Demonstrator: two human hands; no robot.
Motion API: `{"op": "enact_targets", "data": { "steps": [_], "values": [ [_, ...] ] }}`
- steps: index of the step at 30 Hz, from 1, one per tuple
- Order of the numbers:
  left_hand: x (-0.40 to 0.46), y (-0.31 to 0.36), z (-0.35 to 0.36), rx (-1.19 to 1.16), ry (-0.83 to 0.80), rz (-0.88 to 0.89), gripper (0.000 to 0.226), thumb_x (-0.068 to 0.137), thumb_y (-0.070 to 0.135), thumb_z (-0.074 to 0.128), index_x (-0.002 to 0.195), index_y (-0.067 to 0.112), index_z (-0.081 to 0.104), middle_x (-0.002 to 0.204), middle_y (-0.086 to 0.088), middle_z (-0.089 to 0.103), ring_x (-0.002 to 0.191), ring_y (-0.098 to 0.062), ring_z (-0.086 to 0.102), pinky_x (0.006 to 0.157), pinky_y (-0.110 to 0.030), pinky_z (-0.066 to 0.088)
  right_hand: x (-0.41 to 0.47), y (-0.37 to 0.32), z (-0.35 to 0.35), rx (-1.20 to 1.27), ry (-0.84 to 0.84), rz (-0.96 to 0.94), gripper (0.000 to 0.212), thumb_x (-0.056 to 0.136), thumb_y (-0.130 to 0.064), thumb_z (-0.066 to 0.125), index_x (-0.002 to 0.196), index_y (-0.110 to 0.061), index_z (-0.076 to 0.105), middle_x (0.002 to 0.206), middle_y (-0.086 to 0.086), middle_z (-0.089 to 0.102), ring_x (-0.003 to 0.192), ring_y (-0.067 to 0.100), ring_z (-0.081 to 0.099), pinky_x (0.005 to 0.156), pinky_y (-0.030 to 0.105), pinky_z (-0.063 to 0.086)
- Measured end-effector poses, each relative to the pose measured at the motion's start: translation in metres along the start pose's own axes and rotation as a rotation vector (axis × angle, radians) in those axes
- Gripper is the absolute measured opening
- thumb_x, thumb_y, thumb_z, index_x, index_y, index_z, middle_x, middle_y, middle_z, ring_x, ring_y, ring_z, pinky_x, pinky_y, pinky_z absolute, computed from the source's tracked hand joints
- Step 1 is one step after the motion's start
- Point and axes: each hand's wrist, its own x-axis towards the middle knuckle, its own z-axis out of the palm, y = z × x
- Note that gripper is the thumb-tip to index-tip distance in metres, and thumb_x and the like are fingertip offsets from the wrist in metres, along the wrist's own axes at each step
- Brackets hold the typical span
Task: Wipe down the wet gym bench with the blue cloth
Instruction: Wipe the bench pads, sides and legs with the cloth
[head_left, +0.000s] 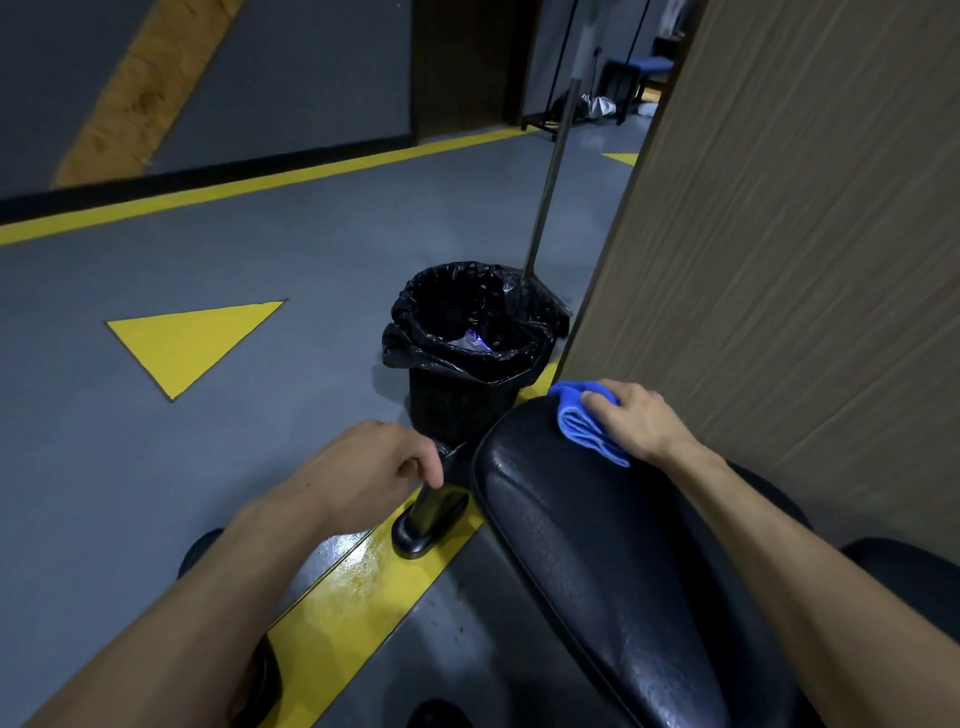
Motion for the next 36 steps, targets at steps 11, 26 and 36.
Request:
{"op": "enact_targets", "data": {
  "steps": [11, 26, 36],
  "values": [
    [0.008, -0.014, 0.001, 0.031, 0.018, 0.013, 0.038, 0.092, 0.014, 0.045, 0.088, 0.043, 0.07, 0.096, 0.014, 0.074, 0.086, -0.006, 0.068, 0.078, -0.034, 0.056, 0.004, -0.071, 0.035, -0.222, 0.02, -0.293, 0.053, 0.079, -0.052, 0.029, 0.108, -0.032, 0.068, 0.119, -0.006, 0.068, 0.113, 0.023, 0.059, 0.1, 0.038, 0.044],
    [-0.028, 0.027, 0.034, -0.085, 0.114, 0.023, 0.046, 0.09, 0.003, 0.044, 0.118, 0.033, 0.066, 0.109, 0.019, 0.068, 0.101, -0.002, 0.064, 0.089, -0.029, 0.054, -0.048, 0.042, -0.018, -0.104, 0.018, 0.061, 0.044, 0.1, -0.044, 0.038, 0.14, -0.033, 0.052, 0.141, 0.005, 0.058, 0.127, 0.029, 0.052, 0.102, 0.035, 0.037],
    [-0.01, 0.062, 0.03, -0.067, 0.104, 0.18, 0.04, 0.1, 0.014, 0.045, 0.119, 0.048, 0.055, 0.123, 0.019, 0.061, 0.112, -0.007, 0.057, 0.09, -0.031, 0.047, -0.188, 0.131, -0.037, -0.253, 0.179, 0.031, 0.062, 0.101, -0.047, 0.028, 0.153, -0.014, 0.035, 0.159, 0.005, 0.036, 0.149, 0.019, 0.029, 0.122, 0.037, 0.022]
  ]
}}
